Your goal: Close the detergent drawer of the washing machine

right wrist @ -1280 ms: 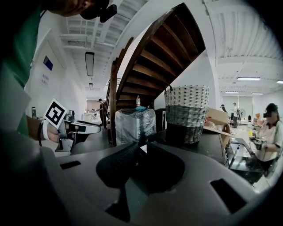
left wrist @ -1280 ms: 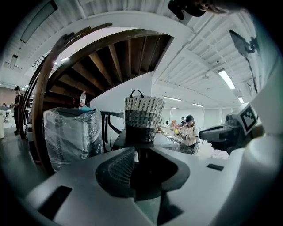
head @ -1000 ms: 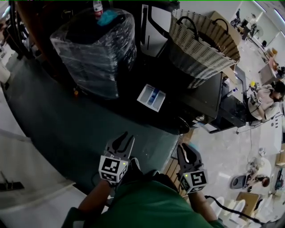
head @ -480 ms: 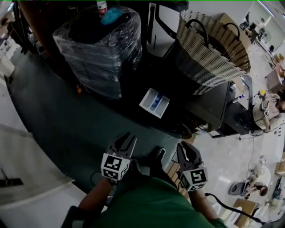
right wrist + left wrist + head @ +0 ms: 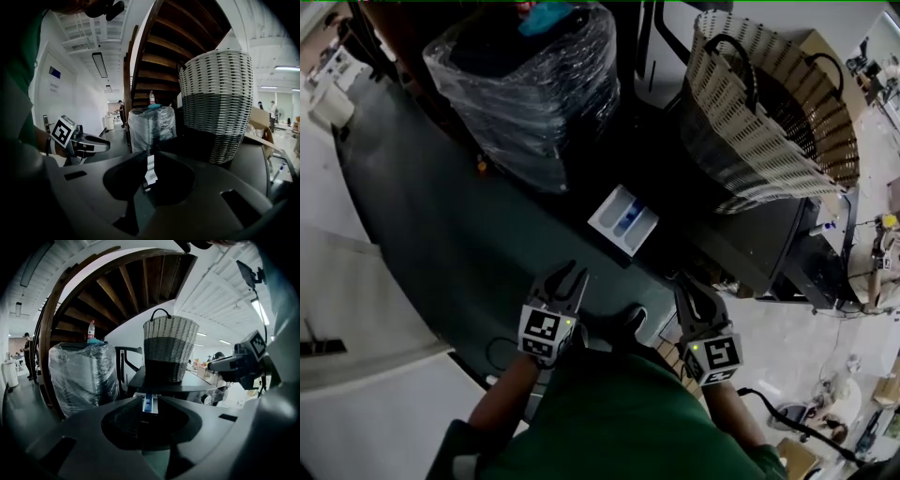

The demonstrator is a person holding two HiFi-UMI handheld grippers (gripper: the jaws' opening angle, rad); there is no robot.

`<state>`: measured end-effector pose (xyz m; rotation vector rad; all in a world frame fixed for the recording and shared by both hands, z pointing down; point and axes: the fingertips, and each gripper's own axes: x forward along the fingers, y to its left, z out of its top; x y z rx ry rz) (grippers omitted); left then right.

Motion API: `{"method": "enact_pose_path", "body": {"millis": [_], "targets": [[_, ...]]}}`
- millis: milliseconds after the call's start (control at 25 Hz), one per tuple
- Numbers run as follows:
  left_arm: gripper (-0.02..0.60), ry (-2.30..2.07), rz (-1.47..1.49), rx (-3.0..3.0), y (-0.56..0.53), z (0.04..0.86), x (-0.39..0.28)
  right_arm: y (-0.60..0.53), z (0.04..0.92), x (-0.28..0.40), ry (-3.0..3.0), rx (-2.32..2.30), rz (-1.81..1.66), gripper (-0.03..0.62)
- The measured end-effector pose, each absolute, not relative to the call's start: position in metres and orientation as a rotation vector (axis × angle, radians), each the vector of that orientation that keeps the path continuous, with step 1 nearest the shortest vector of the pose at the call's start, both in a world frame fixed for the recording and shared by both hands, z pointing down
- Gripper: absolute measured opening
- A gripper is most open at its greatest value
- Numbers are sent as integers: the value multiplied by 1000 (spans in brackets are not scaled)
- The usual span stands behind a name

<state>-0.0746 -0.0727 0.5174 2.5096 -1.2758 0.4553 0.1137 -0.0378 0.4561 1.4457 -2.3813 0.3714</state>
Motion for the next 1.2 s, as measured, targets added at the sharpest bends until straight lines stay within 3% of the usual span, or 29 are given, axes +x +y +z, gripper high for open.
{"method": "enact_pose_path", "body": {"millis": [320, 680, 1200], "targets": [[114, -1299, 639, 2403, -102, 575, -33, -78, 464, 153, -2454, 1325, 363, 57], [114, -1265, 786, 2286, -105, 634, -42, -84, 485, 163, -2385, 1325, 424, 55], [114, -1151, 750, 2334, -140, 675, -35, -87, 496, 130, -2228, 1486, 570, 54]]}}
